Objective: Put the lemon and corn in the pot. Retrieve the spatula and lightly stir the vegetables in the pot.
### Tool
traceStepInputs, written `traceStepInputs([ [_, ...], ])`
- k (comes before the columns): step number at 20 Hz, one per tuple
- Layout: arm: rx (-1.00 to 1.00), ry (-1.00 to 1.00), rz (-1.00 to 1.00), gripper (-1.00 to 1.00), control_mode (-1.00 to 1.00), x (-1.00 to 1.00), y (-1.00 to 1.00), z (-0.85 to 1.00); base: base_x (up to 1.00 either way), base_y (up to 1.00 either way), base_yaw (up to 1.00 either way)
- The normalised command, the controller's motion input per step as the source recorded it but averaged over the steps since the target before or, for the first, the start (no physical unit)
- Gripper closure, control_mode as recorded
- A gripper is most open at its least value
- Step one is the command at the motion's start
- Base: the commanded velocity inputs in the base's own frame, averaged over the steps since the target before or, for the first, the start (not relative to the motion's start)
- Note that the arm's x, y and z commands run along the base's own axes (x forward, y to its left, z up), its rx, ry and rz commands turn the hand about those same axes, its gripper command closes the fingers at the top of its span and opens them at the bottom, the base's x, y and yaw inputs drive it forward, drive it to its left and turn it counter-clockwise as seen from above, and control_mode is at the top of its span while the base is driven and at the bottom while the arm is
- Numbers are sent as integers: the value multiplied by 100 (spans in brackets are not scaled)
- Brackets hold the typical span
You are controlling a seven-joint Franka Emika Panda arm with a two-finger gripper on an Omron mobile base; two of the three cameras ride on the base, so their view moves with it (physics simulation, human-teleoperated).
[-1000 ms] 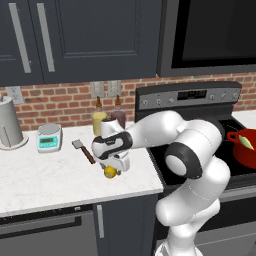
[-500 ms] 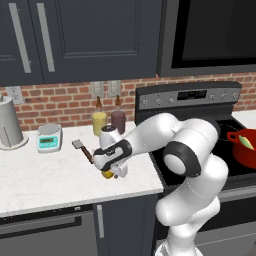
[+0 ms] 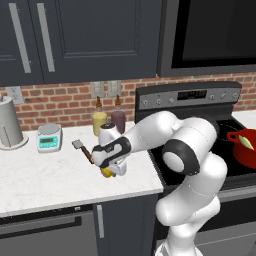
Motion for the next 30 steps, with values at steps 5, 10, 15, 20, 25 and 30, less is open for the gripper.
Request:
traceStepInputs([
  [5,-6,-9,0,100,-100,-30,-46,16,0,0,0],
  [10,3,-2,0,100,-100,-64,-94,75,0,0,0],
  [15,2,0,-5,100,-100,-44,-100,81,0,0,0],
  [20,0,3,-7,100,-100,-34,-100,46,0,0,0],
  [25,0,4,-7,100,-100,-24,-100,60,0,0,0],
  [30,0,16,-9,100,-100,-2,-100,76,0,0,0],
])
